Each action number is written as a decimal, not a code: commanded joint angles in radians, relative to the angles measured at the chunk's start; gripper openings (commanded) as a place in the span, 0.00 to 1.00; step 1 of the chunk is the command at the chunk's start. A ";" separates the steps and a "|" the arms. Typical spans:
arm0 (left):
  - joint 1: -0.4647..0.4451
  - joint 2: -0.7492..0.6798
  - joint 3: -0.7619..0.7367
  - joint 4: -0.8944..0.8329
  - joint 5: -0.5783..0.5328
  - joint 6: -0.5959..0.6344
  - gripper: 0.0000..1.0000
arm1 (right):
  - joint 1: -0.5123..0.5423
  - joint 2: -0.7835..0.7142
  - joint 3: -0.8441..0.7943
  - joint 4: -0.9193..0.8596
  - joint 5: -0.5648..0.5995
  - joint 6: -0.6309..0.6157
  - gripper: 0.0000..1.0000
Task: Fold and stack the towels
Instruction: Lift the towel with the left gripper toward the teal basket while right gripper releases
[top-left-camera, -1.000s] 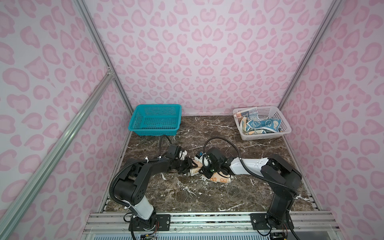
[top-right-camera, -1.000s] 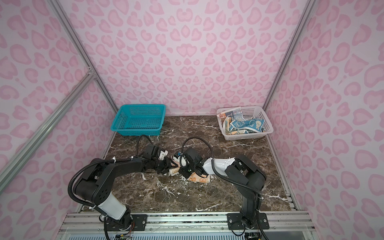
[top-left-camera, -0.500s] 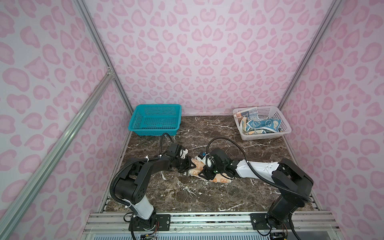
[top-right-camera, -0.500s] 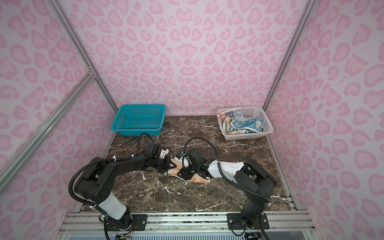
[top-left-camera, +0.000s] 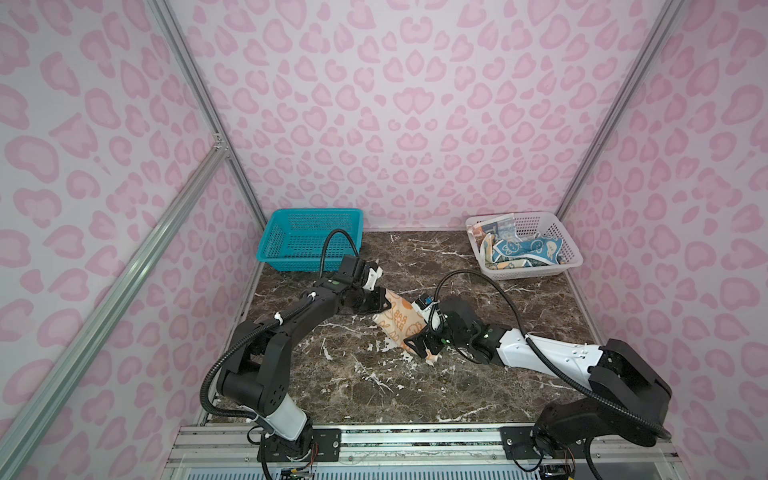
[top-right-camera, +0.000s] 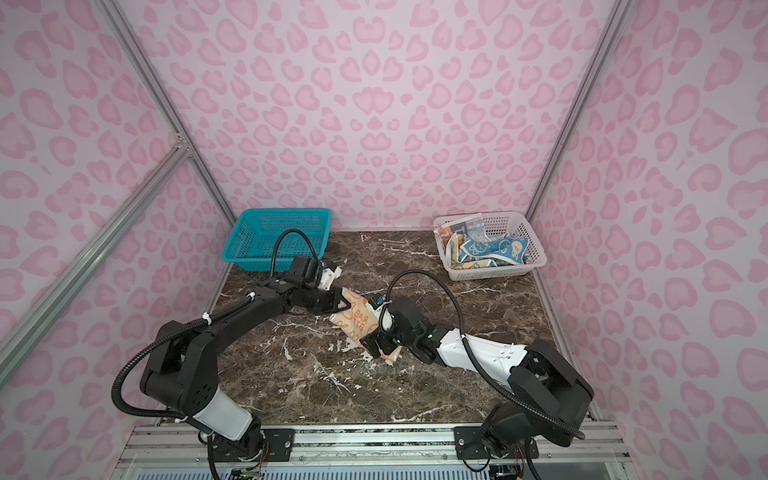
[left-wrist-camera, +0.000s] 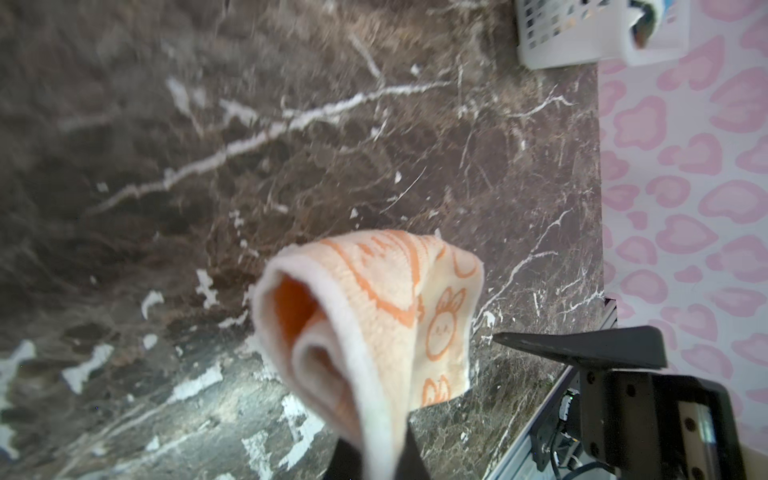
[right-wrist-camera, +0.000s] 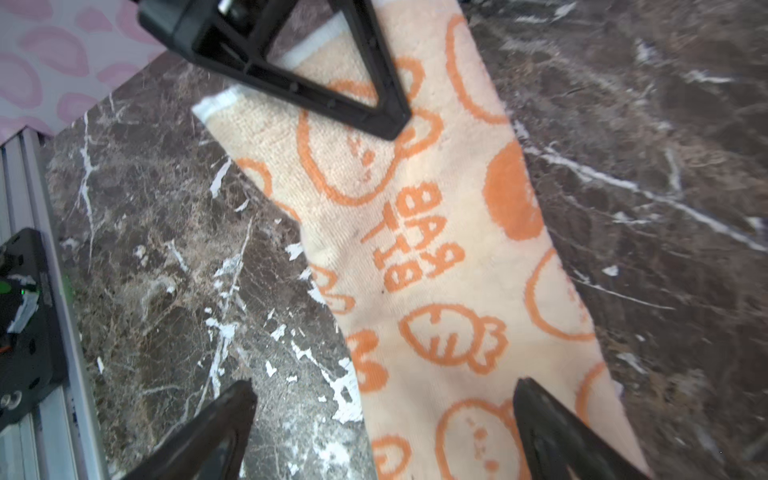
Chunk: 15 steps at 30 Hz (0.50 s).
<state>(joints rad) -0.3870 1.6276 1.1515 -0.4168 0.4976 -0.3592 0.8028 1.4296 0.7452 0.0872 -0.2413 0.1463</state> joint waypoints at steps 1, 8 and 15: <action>0.008 0.039 0.110 -0.099 -0.054 0.127 0.04 | -0.001 -0.032 -0.012 0.047 0.090 0.025 0.99; 0.050 0.167 0.417 -0.165 -0.086 0.208 0.04 | -0.001 -0.072 -0.016 0.071 0.176 0.049 0.99; 0.121 0.243 0.624 -0.173 -0.102 0.268 0.04 | -0.001 -0.089 -0.066 0.213 0.255 0.042 0.99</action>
<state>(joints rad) -0.2848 1.8523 1.7199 -0.5800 0.4095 -0.1394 0.8024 1.3407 0.6922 0.2039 -0.0406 0.1909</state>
